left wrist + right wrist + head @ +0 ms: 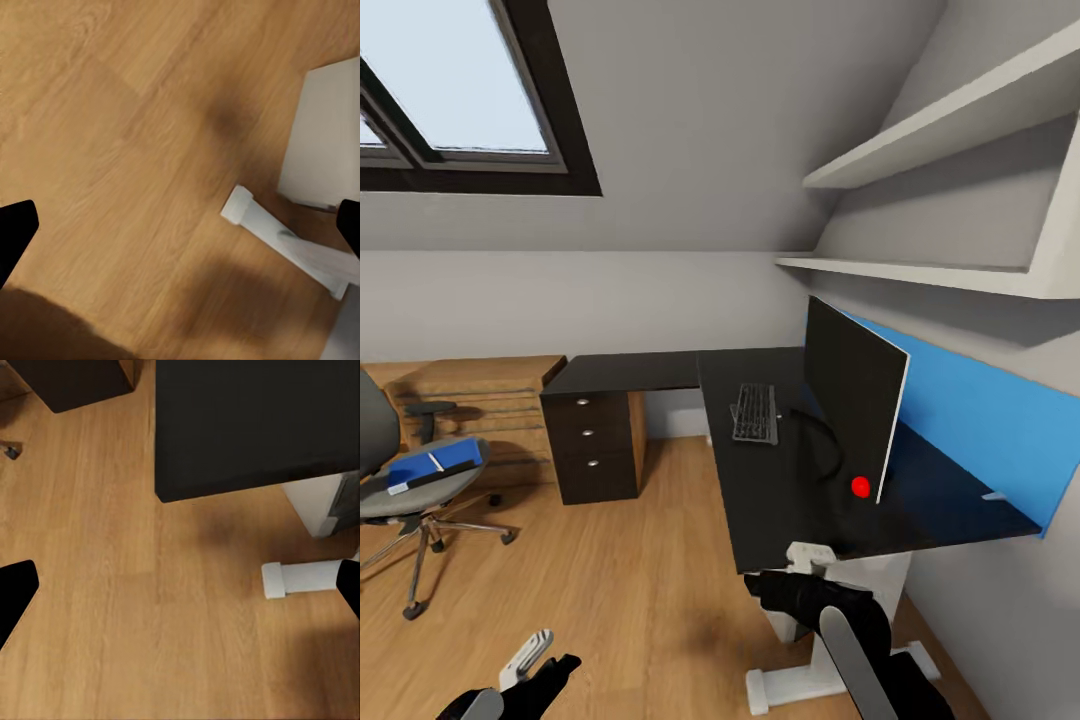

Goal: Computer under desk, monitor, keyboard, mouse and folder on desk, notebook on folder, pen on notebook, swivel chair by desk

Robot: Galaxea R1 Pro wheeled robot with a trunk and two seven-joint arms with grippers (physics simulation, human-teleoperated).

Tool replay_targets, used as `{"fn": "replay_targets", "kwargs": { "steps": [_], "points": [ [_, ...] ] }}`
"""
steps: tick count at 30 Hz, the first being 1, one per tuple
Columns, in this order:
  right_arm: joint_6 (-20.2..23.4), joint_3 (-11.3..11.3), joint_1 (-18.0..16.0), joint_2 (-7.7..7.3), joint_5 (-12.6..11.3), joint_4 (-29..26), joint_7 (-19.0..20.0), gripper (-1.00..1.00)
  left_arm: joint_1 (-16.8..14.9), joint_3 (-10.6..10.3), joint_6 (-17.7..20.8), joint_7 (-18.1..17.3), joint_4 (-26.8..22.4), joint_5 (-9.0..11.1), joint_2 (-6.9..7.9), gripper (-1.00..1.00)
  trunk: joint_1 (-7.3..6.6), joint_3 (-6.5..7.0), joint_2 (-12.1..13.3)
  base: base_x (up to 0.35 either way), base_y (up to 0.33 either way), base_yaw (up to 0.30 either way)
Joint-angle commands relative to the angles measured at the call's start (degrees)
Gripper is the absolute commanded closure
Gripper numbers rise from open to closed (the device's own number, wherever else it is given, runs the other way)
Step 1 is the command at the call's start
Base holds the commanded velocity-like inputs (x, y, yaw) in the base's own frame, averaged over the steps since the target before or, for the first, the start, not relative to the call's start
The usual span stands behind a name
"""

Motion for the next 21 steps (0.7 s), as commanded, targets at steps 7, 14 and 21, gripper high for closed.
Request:
{"fn": "replay_targets", "kwargs": {
  "steps": [7,14,21],
  "points": [
    [-1.13,0.15,-0.06,-0.19,-0.52,-3.46,-0.86,-1.00,-0.14,-0.17,-0.16,-0.03,0.48,0.54,-0.18,-1.00,0.01,-0.07,-0.04,0.119,0.317,-0.041],
    [-1.42,-0.14,-0.69,-0.43,-0.51,-5.76,-1.48,-1.00,-0.17,-0.19,-0.27,-0.25,1.23,0.52,-0.37,-1.00,0.01,-0.07,-0.04,0.158,0.315,-0.007],
    [-1.50,-0.46,-2.73,-0.74,1.55,-6.12,-1.61,-1.00,-0.16,-0.26,-0.36,-0.30,1.70,0.52,-0.53,-1.00,0.01,-0.07,-0.04,0.230,0.271,-0.037]
  ]
}}
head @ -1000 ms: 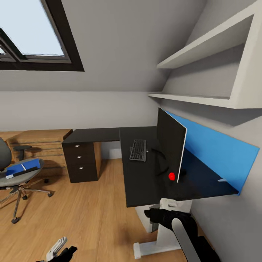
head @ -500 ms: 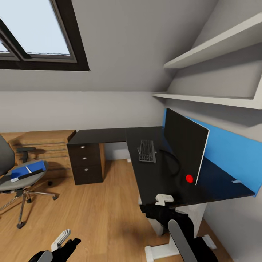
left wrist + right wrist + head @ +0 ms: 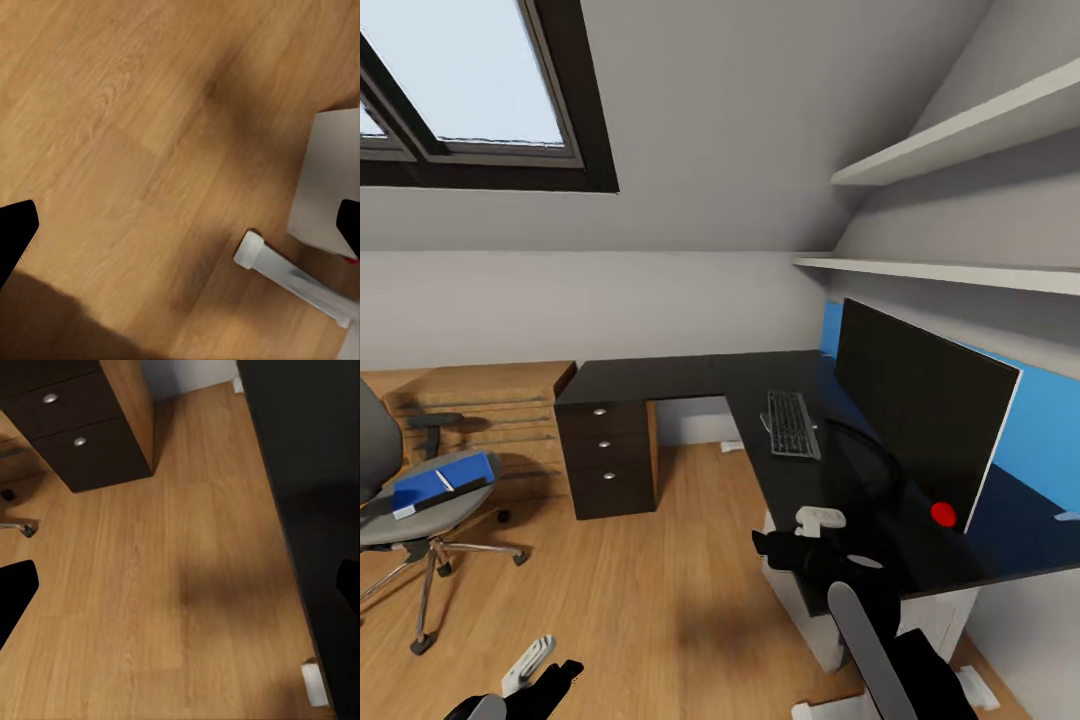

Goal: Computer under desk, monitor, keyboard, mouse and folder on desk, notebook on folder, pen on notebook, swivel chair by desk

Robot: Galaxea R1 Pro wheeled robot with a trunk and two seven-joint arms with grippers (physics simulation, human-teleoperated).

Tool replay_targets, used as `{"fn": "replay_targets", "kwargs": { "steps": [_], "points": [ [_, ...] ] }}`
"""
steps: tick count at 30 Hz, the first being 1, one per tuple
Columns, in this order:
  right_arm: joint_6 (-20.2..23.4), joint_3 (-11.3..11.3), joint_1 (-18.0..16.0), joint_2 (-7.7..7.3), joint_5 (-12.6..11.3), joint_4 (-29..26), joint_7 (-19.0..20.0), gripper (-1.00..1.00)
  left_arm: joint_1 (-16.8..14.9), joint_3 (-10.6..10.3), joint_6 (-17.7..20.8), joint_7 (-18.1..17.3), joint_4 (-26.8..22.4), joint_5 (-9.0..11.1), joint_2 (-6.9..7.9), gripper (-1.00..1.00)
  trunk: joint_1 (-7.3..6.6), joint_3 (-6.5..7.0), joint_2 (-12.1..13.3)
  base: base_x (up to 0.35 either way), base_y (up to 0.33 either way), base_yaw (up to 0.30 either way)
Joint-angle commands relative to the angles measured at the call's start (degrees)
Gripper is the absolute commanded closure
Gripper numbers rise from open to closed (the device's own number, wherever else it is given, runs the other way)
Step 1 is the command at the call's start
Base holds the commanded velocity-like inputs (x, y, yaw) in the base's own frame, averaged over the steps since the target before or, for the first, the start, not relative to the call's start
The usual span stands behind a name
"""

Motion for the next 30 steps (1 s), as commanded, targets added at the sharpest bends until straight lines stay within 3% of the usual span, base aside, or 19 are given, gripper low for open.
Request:
{"fn": "replay_targets", "kwargs": {
  "steps": [1,14,19,25,30],
  "points": [
    [0.11,-0.02,-0.14,0.00,-0.24,-0.07,-0.61,-1.00,0.00,-0.11,0.15,0.45,-0.10,0.60,0.02,-1.00,0.03,-0.07,-0.04,0.260,0.227,-0.022],
    [-0.56,-0.59,-2.06,0.03,5.24,0.00,-1.80,-1.00,0.06,-0.20,0.17,0.39,0.02,0.60,-0.05,-1.00,0.03,-0.07,-0.04,0.274,0.211,-0.038],
    [-1.09,-0.72,-2.72,0.05,5.51,0.20,-4.02,-1.00,0.06,-0.48,0.16,0.39,0.02,0.60,-0.09,-1.00,0.03,-0.07,-0.04,0.278,0.225,-0.174],
    [-1.37,-0.90,-4.96,0.06,5.50,2.26,-5.33,-1.00,0.06,-3.69,0.13,0.39,0.02,0.60,-0.05,-1.00,0.03,-0.07,-0.04,0.278,0.225,-0.253],
    [-2.40,-2.73,-6.87,0.06,5.47,5.56,-5.45,-1.00,0.06,-4.14,0.14,0.39,0.02,0.60,-0.05,-1.00,0.03,-0.07,-0.04,0.278,0.225,-0.285]
  ]
}}
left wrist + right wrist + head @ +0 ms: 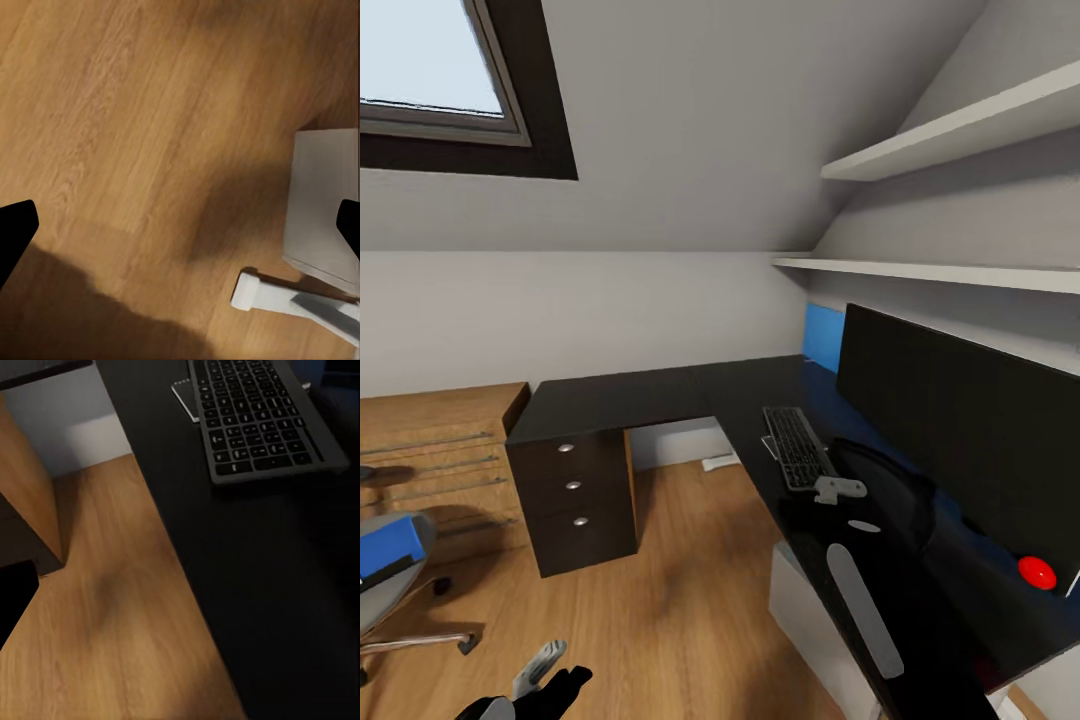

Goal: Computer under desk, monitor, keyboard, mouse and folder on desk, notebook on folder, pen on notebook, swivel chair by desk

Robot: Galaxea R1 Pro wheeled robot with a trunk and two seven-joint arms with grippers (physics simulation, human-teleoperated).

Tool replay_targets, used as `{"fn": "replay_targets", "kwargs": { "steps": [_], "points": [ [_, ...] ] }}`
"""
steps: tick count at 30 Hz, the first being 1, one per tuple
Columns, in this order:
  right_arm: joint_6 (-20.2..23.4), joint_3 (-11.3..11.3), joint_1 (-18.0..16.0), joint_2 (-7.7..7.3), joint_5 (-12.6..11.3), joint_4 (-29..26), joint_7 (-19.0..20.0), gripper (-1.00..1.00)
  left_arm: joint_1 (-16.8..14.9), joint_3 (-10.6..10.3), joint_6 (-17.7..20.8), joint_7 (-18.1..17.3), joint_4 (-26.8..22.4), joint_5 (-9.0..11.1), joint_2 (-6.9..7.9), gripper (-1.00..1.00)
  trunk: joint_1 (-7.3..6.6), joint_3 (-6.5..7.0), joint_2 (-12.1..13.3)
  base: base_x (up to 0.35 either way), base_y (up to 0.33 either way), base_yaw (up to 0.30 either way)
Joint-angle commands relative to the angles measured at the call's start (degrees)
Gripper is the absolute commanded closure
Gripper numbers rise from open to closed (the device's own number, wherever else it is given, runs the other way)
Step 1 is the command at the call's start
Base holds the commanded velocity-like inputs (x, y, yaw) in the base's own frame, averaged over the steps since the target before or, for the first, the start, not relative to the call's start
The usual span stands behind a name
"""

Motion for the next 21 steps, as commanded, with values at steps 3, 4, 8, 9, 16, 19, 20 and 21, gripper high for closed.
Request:
{"fn": "replay_targets", "kwargs": {
  "steps": [3,4,8,9,16,19,20,21],
  "points": [
    [-0.44,-0.78,-0.77,0.02,-0.62,1.19,-0.61,-1.00,0.00,-0.38,0.01,0.53,-0.14,0.61,0.09,-1.00,0.03,-0.07,-0.04,0.279,0.215,-0.290],
    [-0.51,-0.91,-0.92,0.02,-0.64,1.40,-0.62,-1.00,0.00,-0.39,0.01,0.53,-0.14,0.61,0.09,-1.00,0.03,-0.07,-0.04,0.286,0.191,-0.291],
    [-0.73,-1.32,-1.59,0.02,-0.68,2.68,-0.62,-1.00,0.00,-0.46,0.01,0.53,-0.14,0.61,0.04,-1.00,0.03,-0.07,-0.04,0.304,0.138,-0.292],
    [-0.79,-1.55,-1.91,0.02,-0.70,3.27,-0.62,-1.00,0.00,-0.48,0.01,0.53,-0.14,0.61,0.02,-1.00,0.03,-0.07,-0.04,0.323,0.060,-0.292],
    [-1.70,-2.24,-2.83,0.02,-0.75,5.89,-0.49,-1.00,0.00,-0.44,0.01,0.53,-0.14,0.61,0.00,-1.00,0.03,-0.07,-0.04,0.333,0.017,-0.183],
    [-3.36,-2.27,-3.46,0.02,-0.79,7.70,-0.28,-1.00,0.00,-0.44,-0.03,0.53,-0.14,0.61,0.00,-1.00,0.03,-0.07,-0.04,0.337,0.003,-0.045],
    [-3.96,-2.28,-3.72,0.02,-0.81,8.46,-0.19,-1.00,0.00,-0.43,-0.04,0.53,-0.14,0.61,0.00,-1.00,0.03,-0.07,-0.04,0.337,0.002,-0.028],
    [-4.90,-2.28,-4.29,0.02,-0.85,10.03,-0.06,-1.00,0.00,-0.43,-0.05,0.53,-0.14,0.61,0.00,-1.00,0.03,-0.07,-0.04,0.337,0.001,-0.018]
  ]
}}
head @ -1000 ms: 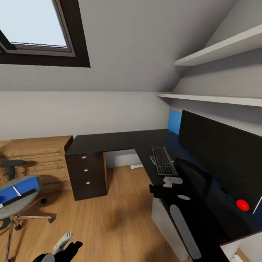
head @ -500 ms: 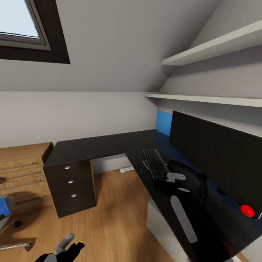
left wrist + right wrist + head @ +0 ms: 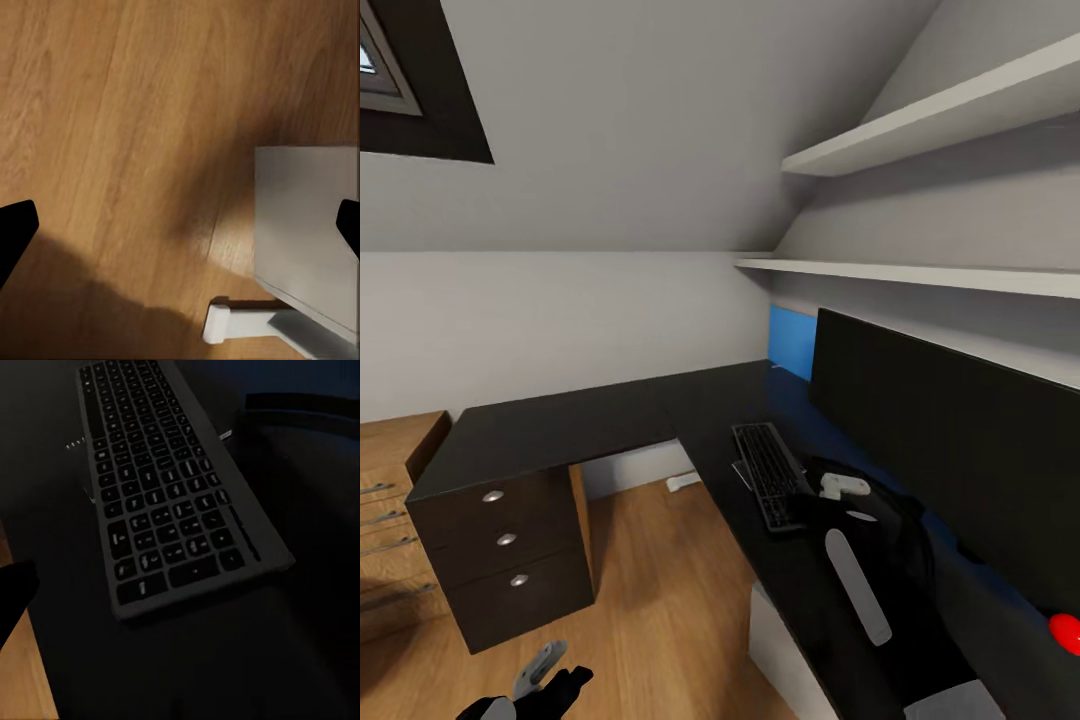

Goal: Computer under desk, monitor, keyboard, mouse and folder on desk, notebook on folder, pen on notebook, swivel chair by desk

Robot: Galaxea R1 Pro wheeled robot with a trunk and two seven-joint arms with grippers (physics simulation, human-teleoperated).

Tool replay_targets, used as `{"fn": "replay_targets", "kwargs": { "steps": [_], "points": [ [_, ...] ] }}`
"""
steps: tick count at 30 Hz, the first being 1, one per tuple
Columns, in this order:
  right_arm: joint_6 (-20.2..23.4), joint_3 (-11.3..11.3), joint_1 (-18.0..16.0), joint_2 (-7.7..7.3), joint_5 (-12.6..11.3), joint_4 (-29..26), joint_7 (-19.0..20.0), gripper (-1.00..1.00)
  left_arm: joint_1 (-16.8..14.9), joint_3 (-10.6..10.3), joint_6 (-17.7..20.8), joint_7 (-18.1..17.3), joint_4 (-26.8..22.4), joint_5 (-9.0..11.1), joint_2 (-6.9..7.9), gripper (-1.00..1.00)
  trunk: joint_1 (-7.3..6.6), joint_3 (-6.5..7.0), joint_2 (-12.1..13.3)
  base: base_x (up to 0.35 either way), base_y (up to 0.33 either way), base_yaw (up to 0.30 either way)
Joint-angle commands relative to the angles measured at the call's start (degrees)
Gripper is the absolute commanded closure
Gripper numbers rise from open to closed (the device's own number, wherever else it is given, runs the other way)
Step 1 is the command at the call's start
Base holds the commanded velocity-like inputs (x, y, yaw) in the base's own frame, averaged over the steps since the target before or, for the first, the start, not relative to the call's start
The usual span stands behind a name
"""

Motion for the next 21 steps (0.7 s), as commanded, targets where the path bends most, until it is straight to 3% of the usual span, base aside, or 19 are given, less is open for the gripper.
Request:
{"fn": "replay_targets", "kwargs": {
  "steps": [1,10,21],
  "points": [
    [-0.56,0.07,-0.62,-0.01,-0.64,1.33,-0.50,-1.00,-0.02,-0.31,0.02,0.54,-0.13,0.61,0.08,-1.00,0.03,-0.07,-0.04,0.337,0.001,-0.012],
    [-1.64,-0.01,-1.61,0.03,-0.81,3.69,-0.37,-1.00,-0.02,-0.29,-0.02,0.54,-0.13,0.61,0.08,-1.00,0.03,-0.07,-0.04,0.321,0.048,-0.003],
    [-2.69,-0.08,-1.61,0.22,-0.69,3.88,-0.41,-1.00,-0.02,-0.22,-0.08,0.54,1.15,0.61,0.08,-1.00,0.03,-0.07,-0.04,0.053,0.016,0.000]
  ]
}}
